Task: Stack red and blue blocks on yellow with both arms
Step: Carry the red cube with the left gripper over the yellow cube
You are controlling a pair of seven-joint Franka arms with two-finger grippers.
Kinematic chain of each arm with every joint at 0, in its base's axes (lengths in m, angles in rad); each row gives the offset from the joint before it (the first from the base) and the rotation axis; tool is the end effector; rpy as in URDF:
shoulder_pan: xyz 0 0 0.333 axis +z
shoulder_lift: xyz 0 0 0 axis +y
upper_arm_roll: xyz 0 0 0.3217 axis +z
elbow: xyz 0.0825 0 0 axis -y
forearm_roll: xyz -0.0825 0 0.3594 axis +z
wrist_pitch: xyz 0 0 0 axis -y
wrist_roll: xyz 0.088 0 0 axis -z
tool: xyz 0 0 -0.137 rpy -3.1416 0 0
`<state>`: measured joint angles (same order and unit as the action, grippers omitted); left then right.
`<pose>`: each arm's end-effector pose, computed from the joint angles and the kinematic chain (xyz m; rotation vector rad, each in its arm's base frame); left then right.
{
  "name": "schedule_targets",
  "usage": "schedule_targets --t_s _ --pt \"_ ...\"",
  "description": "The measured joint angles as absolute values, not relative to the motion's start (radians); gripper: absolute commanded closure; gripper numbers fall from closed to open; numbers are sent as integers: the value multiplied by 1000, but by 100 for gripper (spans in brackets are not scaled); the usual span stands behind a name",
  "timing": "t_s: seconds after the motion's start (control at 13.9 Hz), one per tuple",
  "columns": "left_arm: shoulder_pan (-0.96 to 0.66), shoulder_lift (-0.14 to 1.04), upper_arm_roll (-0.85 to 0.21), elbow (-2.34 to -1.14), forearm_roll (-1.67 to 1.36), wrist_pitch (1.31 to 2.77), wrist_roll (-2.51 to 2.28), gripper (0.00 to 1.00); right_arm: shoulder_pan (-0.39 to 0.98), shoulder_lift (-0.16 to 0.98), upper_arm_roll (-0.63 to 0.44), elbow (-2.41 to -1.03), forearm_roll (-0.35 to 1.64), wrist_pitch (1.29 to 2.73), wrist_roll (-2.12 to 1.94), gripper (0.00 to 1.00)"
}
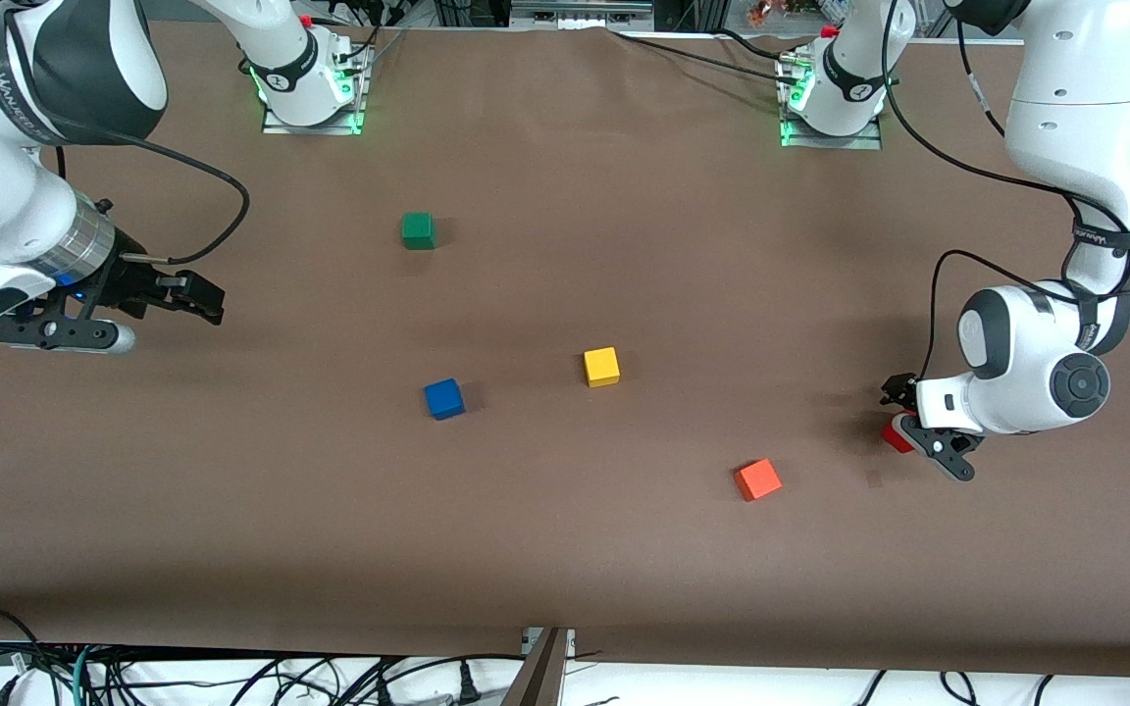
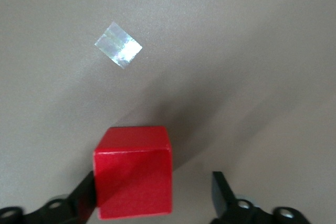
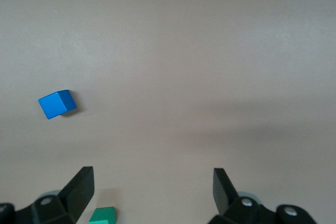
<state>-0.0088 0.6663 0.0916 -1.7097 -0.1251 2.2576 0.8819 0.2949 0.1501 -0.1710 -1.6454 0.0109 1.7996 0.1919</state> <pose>0.6426 0.0427 0.1880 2.8539 -1.0912 -0.1301 0.5813 0.0791 0.5036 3.1261 -0.1071 0.0134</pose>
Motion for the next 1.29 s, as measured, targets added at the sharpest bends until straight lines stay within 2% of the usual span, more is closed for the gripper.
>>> schedule_targets --t_s 0.22,0.5,0.79,1.08,1.29 --pt "-10 659 89 -1710 -128 2258 862 100 295 150 -171 -1645 11 1800 192 0" --pt "-57 594 38 -1691 -129 2225 662 100 295 156 -171 -1647 11 1797 192 0" --pt "-247 551 25 -1578 -129 2099 242 100 295 166 -171 -1647 11 1797 192 0" --pt "-501 563 24 -1516 -129 2093 -257 100 295 166 -171 -1647 11 1797 192 0" --pt "-624 611 26 -1490 -129 2093 -470 100 295 166 -170 -1647 11 1797 192 0"
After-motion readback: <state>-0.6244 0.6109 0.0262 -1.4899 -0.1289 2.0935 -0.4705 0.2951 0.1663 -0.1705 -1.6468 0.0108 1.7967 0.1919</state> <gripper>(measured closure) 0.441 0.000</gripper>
